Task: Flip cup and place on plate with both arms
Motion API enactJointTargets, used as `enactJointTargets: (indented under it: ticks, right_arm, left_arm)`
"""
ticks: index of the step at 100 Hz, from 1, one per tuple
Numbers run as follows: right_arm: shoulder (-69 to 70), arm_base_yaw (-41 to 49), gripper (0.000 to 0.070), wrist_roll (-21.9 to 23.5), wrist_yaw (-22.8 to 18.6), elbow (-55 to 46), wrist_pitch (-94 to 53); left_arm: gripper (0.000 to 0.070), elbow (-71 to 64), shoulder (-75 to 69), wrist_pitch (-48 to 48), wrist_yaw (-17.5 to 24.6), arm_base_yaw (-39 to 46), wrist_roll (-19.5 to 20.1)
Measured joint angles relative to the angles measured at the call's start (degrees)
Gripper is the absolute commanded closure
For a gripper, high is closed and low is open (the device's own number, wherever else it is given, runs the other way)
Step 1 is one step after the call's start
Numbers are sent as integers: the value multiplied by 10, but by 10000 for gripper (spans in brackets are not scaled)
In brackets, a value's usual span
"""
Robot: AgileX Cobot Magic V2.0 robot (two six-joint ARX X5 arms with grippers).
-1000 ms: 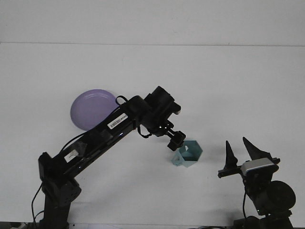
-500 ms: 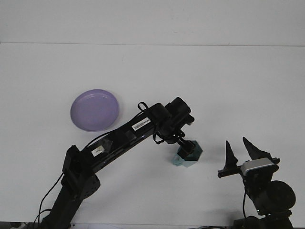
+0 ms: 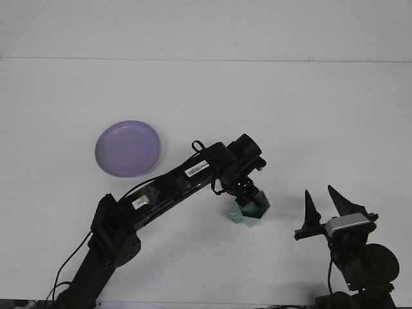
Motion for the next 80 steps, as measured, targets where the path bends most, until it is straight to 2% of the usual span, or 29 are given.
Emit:
enactJointTargets:
  ticks: [21,45,62,72,80]
  right_arm:
    - [0,0,328,0,0,0,0]
    - [0,0,328,0,0,0,-2]
    - [0,0,328,0,0,0,-2]
    - [0,0,328,0,0,0,-2]
    - [0,0,328,2,0,0,-2]
  left_arm:
    - [687,2,0,1,0,-2,4]
    - [688,84,3,-85,-6,25,9]
    - [688,172,3,-176,-34,73,17]
    - [688,197,-9,-172,-37,104,17]
    - [688,196,-32,-178,-65,127,16]
